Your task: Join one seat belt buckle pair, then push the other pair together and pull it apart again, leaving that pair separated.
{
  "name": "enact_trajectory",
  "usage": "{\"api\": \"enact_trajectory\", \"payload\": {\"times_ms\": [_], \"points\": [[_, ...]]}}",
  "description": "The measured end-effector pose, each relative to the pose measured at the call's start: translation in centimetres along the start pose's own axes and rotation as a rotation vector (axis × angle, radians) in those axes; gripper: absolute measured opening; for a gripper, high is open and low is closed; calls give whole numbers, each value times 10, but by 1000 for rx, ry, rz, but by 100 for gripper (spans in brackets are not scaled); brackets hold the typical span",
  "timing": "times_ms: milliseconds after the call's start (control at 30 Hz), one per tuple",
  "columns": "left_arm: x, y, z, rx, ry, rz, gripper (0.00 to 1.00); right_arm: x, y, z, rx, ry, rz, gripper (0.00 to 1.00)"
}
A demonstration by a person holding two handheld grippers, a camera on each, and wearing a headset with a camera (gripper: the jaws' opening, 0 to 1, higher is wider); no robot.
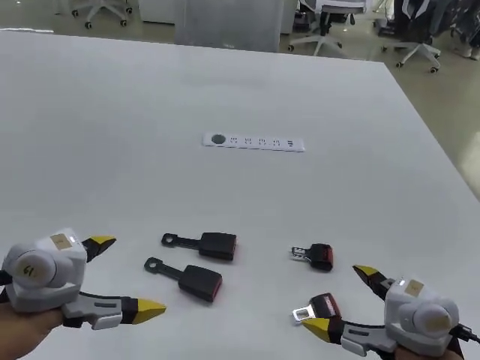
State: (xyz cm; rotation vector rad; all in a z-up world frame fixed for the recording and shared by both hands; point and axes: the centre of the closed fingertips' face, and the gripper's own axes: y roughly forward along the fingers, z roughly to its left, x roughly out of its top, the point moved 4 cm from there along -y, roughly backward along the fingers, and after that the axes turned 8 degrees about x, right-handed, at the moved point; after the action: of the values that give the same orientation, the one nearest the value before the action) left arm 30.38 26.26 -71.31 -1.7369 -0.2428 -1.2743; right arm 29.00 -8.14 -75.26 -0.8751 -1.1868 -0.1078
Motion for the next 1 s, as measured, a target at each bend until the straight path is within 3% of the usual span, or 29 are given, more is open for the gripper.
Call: {"api": "enact_trajectory", "payload": {"times_ms": [1000], "points": [[9,1,2,5,8,-22,100,9,-1,-3,11,-10,-9,93]]}}
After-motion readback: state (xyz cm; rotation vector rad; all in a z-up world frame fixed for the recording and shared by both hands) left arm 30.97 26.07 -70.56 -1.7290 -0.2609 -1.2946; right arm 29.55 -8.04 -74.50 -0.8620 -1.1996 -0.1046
